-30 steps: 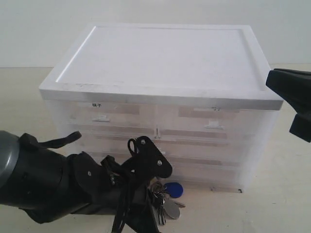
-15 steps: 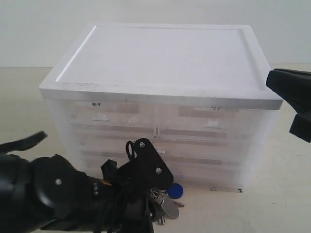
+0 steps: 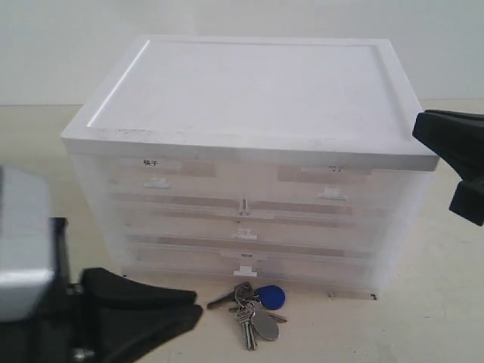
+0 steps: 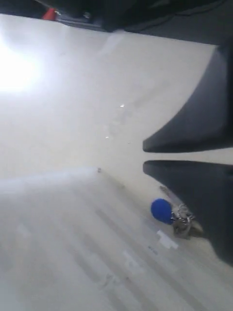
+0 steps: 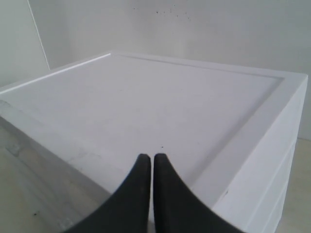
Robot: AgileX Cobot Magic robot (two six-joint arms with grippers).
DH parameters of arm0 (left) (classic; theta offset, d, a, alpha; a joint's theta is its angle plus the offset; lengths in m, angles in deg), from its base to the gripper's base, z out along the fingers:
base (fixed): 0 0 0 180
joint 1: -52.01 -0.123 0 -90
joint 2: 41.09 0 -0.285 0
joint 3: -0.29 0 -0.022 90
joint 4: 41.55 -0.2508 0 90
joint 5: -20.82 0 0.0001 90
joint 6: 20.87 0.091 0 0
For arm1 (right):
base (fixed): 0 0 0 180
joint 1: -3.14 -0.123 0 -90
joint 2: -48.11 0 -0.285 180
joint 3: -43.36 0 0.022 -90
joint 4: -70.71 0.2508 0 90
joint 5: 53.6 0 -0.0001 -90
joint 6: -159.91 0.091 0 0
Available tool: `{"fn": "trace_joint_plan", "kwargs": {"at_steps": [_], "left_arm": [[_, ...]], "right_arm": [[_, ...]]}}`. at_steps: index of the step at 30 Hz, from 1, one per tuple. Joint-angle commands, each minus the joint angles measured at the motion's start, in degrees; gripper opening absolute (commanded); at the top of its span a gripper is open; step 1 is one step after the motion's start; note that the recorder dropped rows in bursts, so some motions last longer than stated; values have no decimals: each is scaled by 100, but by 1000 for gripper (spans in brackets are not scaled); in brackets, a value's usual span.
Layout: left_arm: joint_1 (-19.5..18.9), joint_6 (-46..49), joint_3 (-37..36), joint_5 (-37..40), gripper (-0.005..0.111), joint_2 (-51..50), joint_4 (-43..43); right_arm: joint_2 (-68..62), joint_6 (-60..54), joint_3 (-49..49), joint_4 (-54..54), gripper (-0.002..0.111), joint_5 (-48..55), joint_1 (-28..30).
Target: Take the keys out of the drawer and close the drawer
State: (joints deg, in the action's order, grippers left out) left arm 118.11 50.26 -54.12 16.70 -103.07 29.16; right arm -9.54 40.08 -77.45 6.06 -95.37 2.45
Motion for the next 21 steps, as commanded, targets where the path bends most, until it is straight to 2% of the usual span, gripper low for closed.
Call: {"fn": "trace_joint_plan", "kwargs": {"at_steps": [1, 9, 14, 17, 21], "left_arm": [[54, -92, -352, -160, 5, 1382, 56], [54, -472, -1006, -138, 5, 3168, 56], [54, -472, -1277, -70, 5, 3674, 56], [54, -472, -1278, 269, 5, 3878, -24], [54, -472, -1287, 306, 5, 4102, -77]], "right_arm": [[170, -10, -25, -45, 0, -48, 17], [1805, 687, 158, -350, 0, 322, 17], [3154, 1192, 479, -368, 0, 871, 17], [3987, 1499, 649, -488, 0, 1115, 17], [4987, 1960, 825, -695, 0, 1498, 17]]}}
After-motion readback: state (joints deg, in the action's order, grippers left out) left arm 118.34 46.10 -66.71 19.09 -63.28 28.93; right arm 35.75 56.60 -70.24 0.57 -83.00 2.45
